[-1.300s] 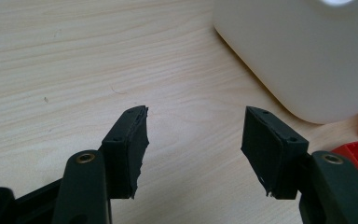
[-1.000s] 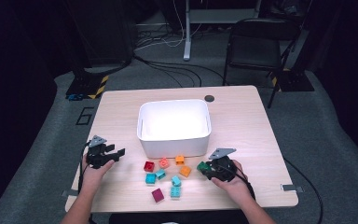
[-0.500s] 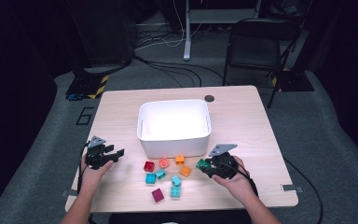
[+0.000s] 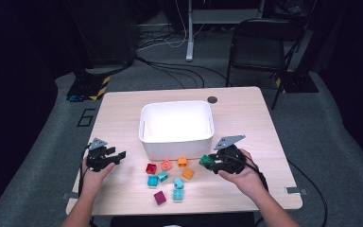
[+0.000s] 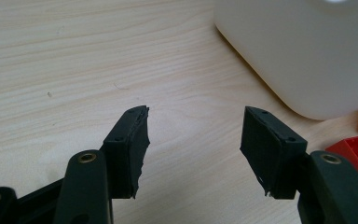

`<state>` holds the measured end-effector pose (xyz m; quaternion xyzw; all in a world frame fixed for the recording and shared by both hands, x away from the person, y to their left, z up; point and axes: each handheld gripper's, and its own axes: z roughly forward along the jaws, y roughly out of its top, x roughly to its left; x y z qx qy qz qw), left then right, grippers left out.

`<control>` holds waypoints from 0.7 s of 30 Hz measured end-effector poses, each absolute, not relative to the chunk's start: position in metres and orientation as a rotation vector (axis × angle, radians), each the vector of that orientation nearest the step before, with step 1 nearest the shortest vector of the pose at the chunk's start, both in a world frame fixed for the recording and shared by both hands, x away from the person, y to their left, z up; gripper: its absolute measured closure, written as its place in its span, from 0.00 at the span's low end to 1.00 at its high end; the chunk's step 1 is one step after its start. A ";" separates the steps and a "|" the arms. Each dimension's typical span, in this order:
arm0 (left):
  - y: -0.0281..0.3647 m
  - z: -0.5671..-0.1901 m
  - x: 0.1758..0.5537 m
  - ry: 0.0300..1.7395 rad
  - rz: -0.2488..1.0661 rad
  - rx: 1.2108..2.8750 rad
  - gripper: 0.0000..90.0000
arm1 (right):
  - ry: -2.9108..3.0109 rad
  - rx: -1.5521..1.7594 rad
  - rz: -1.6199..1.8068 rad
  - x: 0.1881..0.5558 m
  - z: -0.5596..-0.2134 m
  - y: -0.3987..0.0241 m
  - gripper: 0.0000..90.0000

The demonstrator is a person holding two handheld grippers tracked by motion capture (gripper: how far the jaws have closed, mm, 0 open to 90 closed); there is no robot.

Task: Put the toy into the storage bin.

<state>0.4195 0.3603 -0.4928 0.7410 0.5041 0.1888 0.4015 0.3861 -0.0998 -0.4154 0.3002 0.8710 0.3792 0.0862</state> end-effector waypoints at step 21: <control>0.360 -0.493 0.419 1.274 0.482 1.872 0.46 | 2.600 0.849 1.170 0.397 -0.351 -0.099 0.65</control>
